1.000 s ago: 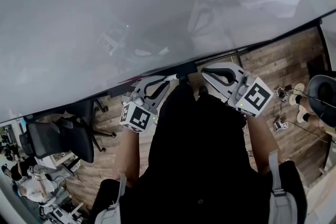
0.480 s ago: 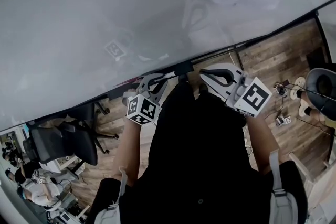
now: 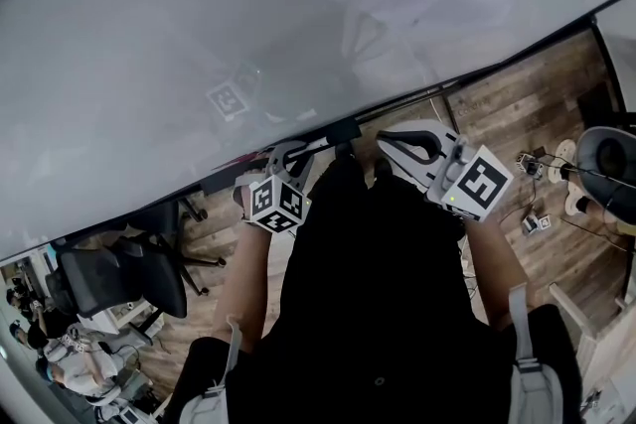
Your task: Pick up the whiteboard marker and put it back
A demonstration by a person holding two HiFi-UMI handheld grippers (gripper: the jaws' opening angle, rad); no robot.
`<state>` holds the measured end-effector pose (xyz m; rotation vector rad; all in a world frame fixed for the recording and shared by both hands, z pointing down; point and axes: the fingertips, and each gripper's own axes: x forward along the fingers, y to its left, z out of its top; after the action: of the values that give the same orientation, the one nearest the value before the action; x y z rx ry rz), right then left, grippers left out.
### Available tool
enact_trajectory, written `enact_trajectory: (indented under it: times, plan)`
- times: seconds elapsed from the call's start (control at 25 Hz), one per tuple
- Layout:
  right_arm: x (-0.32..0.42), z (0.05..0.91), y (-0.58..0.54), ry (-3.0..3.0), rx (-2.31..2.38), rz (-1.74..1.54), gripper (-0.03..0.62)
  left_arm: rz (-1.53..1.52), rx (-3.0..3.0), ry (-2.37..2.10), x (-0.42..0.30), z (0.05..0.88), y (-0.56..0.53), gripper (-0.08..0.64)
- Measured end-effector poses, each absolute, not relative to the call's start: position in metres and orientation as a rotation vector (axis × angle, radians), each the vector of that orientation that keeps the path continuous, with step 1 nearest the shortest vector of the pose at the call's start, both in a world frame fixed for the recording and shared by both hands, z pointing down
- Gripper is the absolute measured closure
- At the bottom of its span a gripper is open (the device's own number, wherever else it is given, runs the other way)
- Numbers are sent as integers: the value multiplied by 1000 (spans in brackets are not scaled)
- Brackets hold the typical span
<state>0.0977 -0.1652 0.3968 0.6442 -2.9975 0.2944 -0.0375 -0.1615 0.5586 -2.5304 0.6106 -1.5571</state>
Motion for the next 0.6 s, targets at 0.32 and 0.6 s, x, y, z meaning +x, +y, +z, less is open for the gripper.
enact_trajectory:
  times: [0.32, 0.6]
  plan:
    - [96, 391, -168, -3025, 661, 320, 572, -1638, -2491, 589, -38, 571, -161, 489]
    - [95, 389, -168, -3027, 656, 317, 572, -1694, -2479, 581, -39, 574, -162, 488]
